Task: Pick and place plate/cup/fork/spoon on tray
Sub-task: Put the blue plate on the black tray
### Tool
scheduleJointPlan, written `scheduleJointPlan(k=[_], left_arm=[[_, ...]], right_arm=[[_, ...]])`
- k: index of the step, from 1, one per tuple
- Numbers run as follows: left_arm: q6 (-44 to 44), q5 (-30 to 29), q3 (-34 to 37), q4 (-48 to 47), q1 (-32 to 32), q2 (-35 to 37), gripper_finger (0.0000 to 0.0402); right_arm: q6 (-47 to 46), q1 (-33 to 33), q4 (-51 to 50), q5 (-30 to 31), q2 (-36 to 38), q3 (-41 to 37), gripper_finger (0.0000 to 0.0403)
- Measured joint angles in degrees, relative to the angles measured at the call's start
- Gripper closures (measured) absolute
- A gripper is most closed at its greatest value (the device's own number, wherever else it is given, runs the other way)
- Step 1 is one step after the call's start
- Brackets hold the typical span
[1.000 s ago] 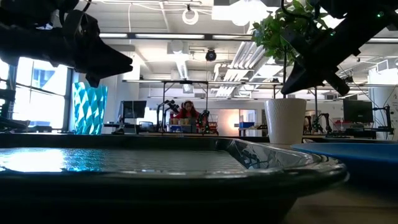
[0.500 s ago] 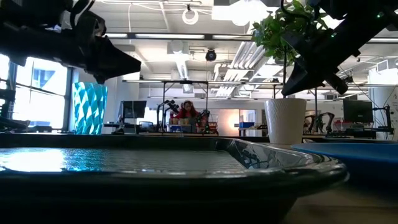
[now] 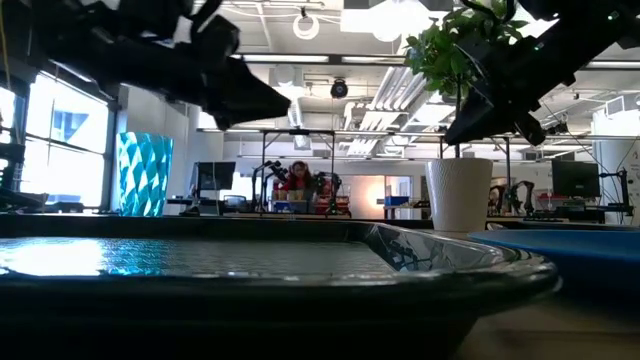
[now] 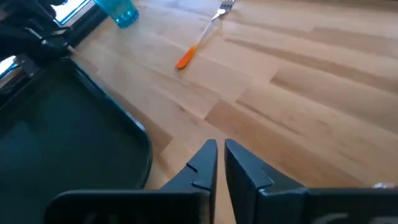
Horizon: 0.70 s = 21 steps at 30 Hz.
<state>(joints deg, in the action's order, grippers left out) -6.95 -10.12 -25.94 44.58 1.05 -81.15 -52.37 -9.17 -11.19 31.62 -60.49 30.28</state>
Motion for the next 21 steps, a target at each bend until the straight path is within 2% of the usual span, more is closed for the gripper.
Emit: scheduleJointPlan(k=[5,9,11,14,19,21], left_arm=[[-2.59,3.63,-1.57,-0.46,0.16,-3.53,0.0288],[-3.07,3.64,0.64,-1.32,0.16,-1.27,0.0288],[-1.92,3.51,2.15,-1.16,0.35,1.11,0.0288],[2.02,3.16,3.78,-1.0,1.64,6.31,0.0288],[6.91,3.66,4.77,-5.28,4.07,13.83,0.0288],[7.18,3.64,4.8,-7.86,5.19,15.6,0.0288]], right_arm=[[-1.49,-0.74,-6.79,-1.02,0.02,0.02,0.033],[-6.0,-0.74,-18.23,-4.48,0.02,0.02,0.0291],[-9.47,-0.74,-23.99,-8.73,0.02,0.02,0.0274],[-11.9,-1.42,-29.6,-18.88,0.02,0.02,0.0255],[-12.78,-6.34,-27.99,-30.94,0.02,0.02,0.0245],[-15.46,-9.23,-27.47,-32.52,0.02,0.02,0.0245]])
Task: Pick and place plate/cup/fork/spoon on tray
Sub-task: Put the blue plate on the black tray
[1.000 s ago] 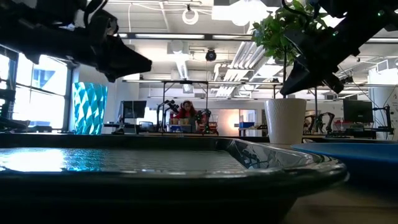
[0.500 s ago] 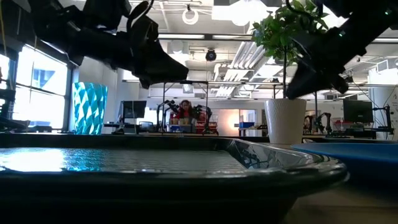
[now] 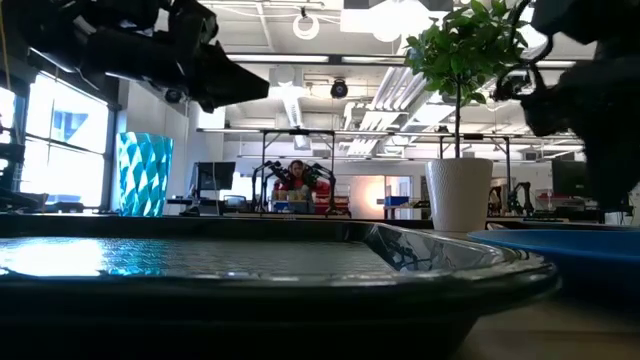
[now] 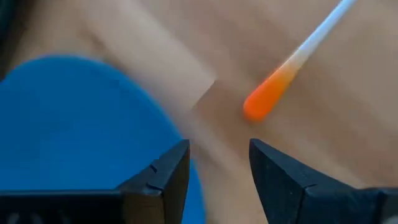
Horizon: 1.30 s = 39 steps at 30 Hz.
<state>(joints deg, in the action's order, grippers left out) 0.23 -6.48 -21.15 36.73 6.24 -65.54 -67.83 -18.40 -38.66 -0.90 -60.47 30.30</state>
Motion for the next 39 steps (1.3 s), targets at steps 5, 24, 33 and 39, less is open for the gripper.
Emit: scheduleJointPlan(k=[5,24,33,39], left_arm=[[0.02,0.0,0.0,-2.96,2.76,0.68,0.0288],[1.34,2.43,0.0,-4.45,6.27,0.4,0.0288],[1.76,2.45,0.0,-5.48,6.27,0.41,0.0288],[2.6,2.45,0.0,-5.79,6.27,0.4,0.0288]], right_arm=[[-6.55,-7.89,-1.65,4.36,0.0,-0.85,0.0245],[-14.11,-16.65,21.07,6.84,-0.02,-12.31,0.0245],[-13.26,-16.65,23.02,6.58,0.01,-13.69,0.0321],[-13.41,-16.65,26.17,4.49,0.01,-13.73,0.0391]])
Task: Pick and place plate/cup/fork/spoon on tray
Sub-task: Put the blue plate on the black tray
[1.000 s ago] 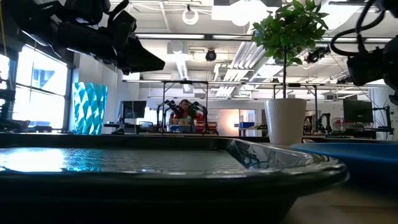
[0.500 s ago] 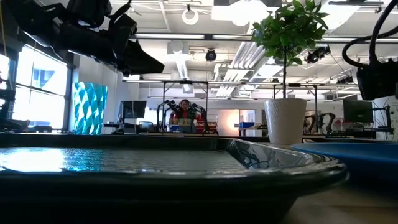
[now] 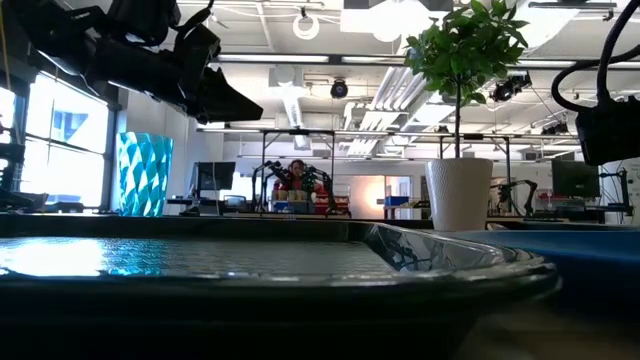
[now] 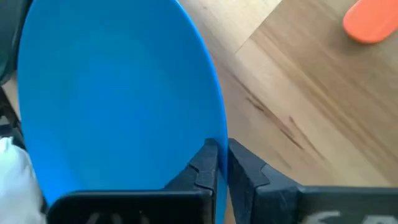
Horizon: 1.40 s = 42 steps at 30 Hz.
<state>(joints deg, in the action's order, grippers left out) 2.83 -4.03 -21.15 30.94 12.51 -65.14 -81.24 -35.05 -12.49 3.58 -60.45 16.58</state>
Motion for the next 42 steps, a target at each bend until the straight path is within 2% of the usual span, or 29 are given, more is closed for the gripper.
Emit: scheduleJointPlan(k=[9,13,20,24,29,31,35,42], left_arm=[[-0.17,0.02,0.0,0.01,0.0,0.01,0.0288],[-0.17,0.02,0.0,0.02,0.0,0.0,0.0288],[-0.17,0.02,0.0,0.04,0.0,0.0,0.0288],[-0.19,0.14,0.0,0.03,-0.15,0.0,0.0288],[-0.76,1.9,0.0,-0.22,-0.2,0.0,0.0288],[-1.11,2.01,0.0,-0.24,-0.2,0.01,0.0288],[-1.14,1.99,0.0,-0.28,-0.2,0.0,0.0288],[-2.36,1.99,0.0,-0.29,-0.22,0.37,0.0288]], right_arm=[[-0.34,0.0,1.54,-3.85,0.6,0.07,0.0397],[0.49,0.0,-0.12,-3.3,2.67,1.81,0.04],[5.89,-0.02,-12.58,5.51,8.11,9.27,0.0402],[10.94,0.04,-15.15,11.97,10.72,12.94,0.0403],[15.74,1.24,-11.42,22.53,12.17,13.68,0.0403],[15.55,2.7,-10.51,24.81,11.69,13.64,0.0403],[16.73,5.9,-6.52,25.59,8.37,13.51,0.0403],[22.66,10.71,9.27,23.6,1.24,13.51,0.0403]])
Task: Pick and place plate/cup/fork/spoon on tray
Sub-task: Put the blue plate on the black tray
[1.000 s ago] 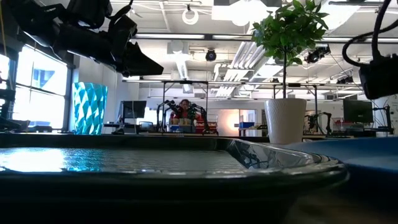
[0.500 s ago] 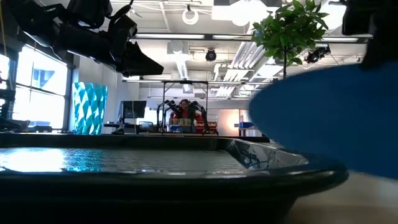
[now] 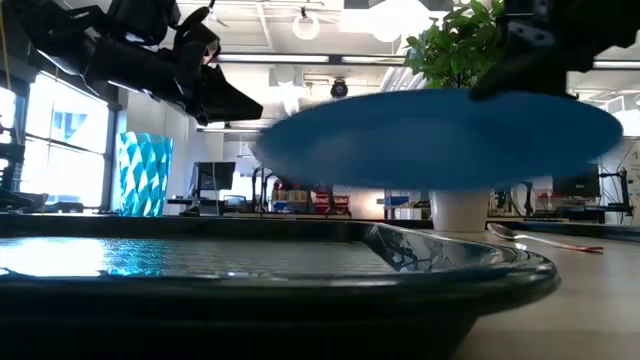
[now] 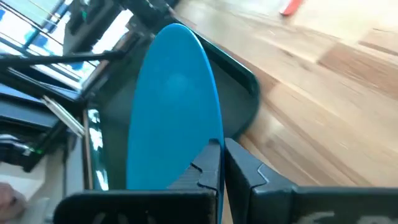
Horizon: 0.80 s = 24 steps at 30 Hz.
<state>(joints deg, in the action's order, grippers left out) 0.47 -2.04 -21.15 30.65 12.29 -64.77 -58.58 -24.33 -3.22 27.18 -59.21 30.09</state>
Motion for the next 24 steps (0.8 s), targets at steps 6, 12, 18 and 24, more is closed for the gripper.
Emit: scheduleJointPlan(k=[6,12,18,24], left_arm=[[-0.42,0.0,0.0,0.01,0.0,0.78,0.0288],[-0.37,0.0,0.0,0.05,0.0,1.51,0.0288],[-0.53,-0.02,0.0,-0.04,0.0,1.51,0.0288],[-0.83,-0.02,0.0,-0.04,0.0,1.51,0.0288]], right_arm=[[-0.46,3.15,7.51,-0.99,-5.04,0.0,0.0403],[-0.92,6.08,16.0,-1.32,-12.54,0.0,0.0403],[-1.54,8.24,29.58,-0.52,-23.71,-0.01,0.0403],[-1.56,8.74,42.07,-2.13,-33.88,0.62,0.0403]])
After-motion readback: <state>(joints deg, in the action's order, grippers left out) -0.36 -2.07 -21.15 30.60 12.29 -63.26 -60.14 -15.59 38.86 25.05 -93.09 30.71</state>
